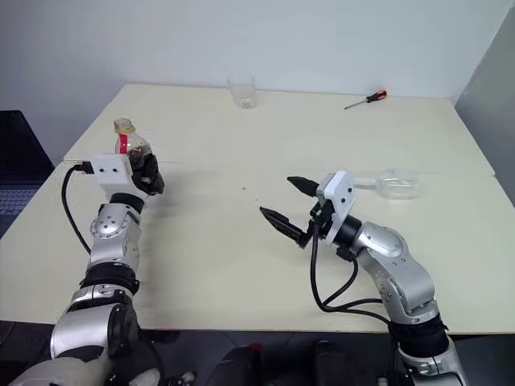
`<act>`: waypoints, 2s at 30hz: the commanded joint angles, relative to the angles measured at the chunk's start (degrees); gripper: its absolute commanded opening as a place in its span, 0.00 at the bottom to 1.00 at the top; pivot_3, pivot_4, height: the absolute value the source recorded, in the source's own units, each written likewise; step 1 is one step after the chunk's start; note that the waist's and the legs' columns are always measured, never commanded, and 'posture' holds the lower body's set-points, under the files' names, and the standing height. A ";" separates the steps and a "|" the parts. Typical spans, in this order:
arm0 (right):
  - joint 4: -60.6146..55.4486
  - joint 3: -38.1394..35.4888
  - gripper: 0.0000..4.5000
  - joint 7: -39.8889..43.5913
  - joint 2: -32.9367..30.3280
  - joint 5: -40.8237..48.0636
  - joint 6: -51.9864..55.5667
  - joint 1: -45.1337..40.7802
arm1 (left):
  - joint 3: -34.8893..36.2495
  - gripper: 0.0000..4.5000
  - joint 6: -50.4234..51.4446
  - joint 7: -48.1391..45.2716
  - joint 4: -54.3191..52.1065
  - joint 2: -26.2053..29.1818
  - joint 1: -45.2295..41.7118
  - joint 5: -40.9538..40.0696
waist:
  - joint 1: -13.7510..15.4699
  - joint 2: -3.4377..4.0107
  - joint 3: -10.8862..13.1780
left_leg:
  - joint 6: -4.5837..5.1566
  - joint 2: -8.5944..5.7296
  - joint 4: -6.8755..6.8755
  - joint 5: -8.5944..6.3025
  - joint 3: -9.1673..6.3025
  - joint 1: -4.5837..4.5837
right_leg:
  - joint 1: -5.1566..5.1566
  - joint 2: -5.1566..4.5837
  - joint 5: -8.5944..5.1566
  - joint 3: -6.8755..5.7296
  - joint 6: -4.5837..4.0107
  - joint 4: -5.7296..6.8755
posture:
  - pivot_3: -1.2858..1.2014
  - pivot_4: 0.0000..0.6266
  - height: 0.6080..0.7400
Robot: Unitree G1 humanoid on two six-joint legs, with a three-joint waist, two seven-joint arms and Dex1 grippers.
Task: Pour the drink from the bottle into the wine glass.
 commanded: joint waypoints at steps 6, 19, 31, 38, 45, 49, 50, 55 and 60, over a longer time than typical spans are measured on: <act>-0.80 -1.57 1.00 -1.89 -0.08 -0.57 -0.86 -1.70 | 1.51 0.87 -2.46 0.65 0.63 -0.56 -0.06 -1.54 | -0.07 -0.01 0.00 | 0.00 0.01 -0.01 0.00 -0.01 0.00 | -0.02 0.00 0.00 -0.01 0.00 0.01 | 0.52 0.24 1.00; -2.12 -1.83 1.00 -1.88 -1.04 0.26 -0.16 -0.38 | 2.19 0.99 2.13 1.23 -13.77 -1.53 8.00 -3.56 | -0.11 -0.01 -0.01 | 0.00 0.02 -0.01 0.00 0.02 0.01 | -0.02 -0.02 0.00 0.05 0.00 0.03 | 0.52 0.24 1.00; -10.34 -8.97 1.00 -7.18 -5.10 3.11 5.79 8.23 | 1.40 0.99 30.96 7.49 -65.32 -7.18 37.93 -11.18 | 0.12 -0.03 -0.05 | -0.02 0.06 0.00 -0.02 -0.02 0.03 | 0.06 -0.08 0.00 0.17 -0.01 0.01 | 0.52 0.24 1.00; -8.22 -13.49 1.00 -26.11 4.39 4.67 19.18 2.83 | -17.20 0.99 26.32 -7.38 -69.02 -0.50 32.82 -0.28 | 0.71 0.02 -0.05 | -0.02 -0.01 0.02 0.00 0.03 0.30 | 0.49 0.16 -0.01 0.00 -0.02 0.00 | 0.52 0.24 1.00; -4.43 -20.43 1.00 -41.54 15.92 5.25 27.04 -5.56 | -19.95 0.99 26.99 -15.84 -68.39 -3.10 29.98 -6.98 | -0.23 0.09 -0.08 | -0.02 0.07 -0.23 -0.01 0.19 0.11 | -0.02 0.04 -0.01 0.26 -0.03 0.01 | 0.52 0.24 1.00; -3.99 -20.21 1.00 -43.84 16.42 3.62 27.02 -5.98 | -18.66 0.99 31.99 -17.84 -70.36 -4.18 29.36 -12.31 | -0.23 0.09 -0.08 | -0.01 0.07 -0.18 -0.01 0.16 0.09 | -0.02 0.03 -0.01 0.22 -0.03 0.04 | 0.52 0.24 1.00; -4.10 -20.21 1.00 -44.29 16.55 3.42 27.08 -5.93 | -18.13 0.99 33.35 -17.87 -70.98 -4.17 29.45 -13.57 | -0.24 0.09 -0.08 | 0.00 0.07 -0.17 -0.01 0.15 0.10 | -0.01 0.04 -0.01 0.21 -0.03 0.06 | 0.52 0.24 1.00; -2.65 -23.28 1.00 -48.30 20.73 4.69 27.18 -6.13 | -17.26 0.99 36.84 -19.08 -76.21 -2.76 33.32 -16.35 | -0.28 0.10 -0.08 | 0.00 0.08 -0.17 -0.01 0.15 0.10 | -0.01 0.06 -0.01 0.22 -0.03 0.05 | 0.52 0.24 1.00; 2.28 -21.75 1.00 -46.87 20.21 1.73 23.68 -7.60 | -16.99 0.99 37.75 -18.59 -80.49 -2.42 37.29 -16.18 | -0.21 0.18 -0.05 | 0.00 0.09 -0.20 -0.01 0.15 0.12 | -0.01 0.06 -0.01 0.22 -0.03 0.05 | 0.52 0.24 1.00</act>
